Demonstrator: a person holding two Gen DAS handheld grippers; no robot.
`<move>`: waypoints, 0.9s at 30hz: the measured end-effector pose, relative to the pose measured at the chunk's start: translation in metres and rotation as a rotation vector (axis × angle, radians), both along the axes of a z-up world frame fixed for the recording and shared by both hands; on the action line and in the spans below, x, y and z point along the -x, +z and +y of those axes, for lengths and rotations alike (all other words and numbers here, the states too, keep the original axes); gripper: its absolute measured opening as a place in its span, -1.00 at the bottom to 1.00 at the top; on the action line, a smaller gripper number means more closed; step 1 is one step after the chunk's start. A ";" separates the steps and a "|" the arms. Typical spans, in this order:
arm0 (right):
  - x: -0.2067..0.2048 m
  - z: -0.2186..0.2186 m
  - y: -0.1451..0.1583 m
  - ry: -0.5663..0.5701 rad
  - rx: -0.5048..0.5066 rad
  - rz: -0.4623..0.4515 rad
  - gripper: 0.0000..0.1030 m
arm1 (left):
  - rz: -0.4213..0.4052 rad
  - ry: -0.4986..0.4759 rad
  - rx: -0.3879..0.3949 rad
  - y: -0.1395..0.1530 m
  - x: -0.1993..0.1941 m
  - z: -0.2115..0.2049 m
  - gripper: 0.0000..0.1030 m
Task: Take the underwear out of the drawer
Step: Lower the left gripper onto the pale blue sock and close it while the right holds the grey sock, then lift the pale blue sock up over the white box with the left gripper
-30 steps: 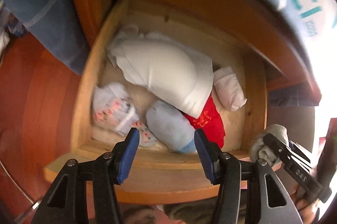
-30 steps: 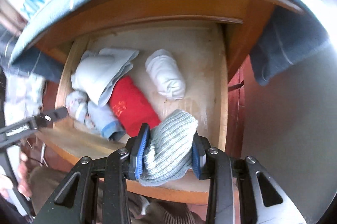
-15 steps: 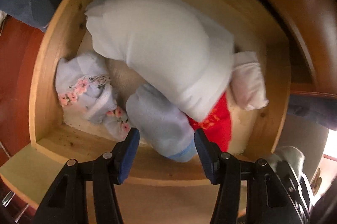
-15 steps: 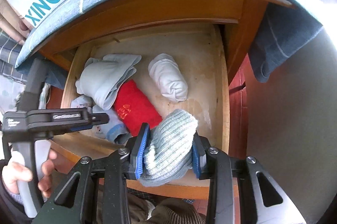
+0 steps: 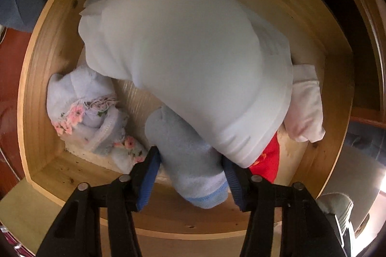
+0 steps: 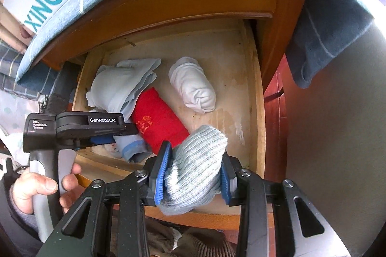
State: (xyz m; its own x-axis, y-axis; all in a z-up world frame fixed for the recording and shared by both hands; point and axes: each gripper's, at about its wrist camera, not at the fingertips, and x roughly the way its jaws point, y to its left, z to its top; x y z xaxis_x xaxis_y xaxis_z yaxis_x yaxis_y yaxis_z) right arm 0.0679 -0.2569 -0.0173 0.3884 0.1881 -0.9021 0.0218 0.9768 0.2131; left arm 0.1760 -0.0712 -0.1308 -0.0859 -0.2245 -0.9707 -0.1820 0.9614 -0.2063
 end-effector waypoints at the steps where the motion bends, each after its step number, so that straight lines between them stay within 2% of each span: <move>1: 0.000 0.001 0.000 0.003 0.002 0.002 -0.35 | -0.005 -0.007 0.000 0.000 0.000 0.000 -0.10; 5: -0.001 0.001 -0.002 0.001 0.001 0.006 -0.35 | -0.032 -0.020 0.011 0.007 0.004 0.005 -0.31; 12: -0.001 0.004 -0.003 -0.001 0.005 0.004 -0.35 | -0.095 -0.063 0.050 0.031 0.021 0.012 -0.35; 22: 0.000 0.005 -0.003 0.005 0.013 -0.007 -0.35 | -0.283 -0.181 0.071 0.092 0.043 0.008 -0.35; 27: 0.001 0.004 -0.002 0.003 0.015 -0.009 -0.35 | -0.368 -0.233 0.056 0.117 0.056 0.015 -0.35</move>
State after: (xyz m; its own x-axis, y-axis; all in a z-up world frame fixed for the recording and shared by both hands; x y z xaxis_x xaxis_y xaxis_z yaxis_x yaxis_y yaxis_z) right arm 0.0673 -0.2527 -0.0196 0.3957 0.1761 -0.9013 0.0170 0.9799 0.1989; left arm 0.1201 -0.0564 -0.0135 0.2087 -0.2931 -0.9330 0.1342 0.9536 -0.2696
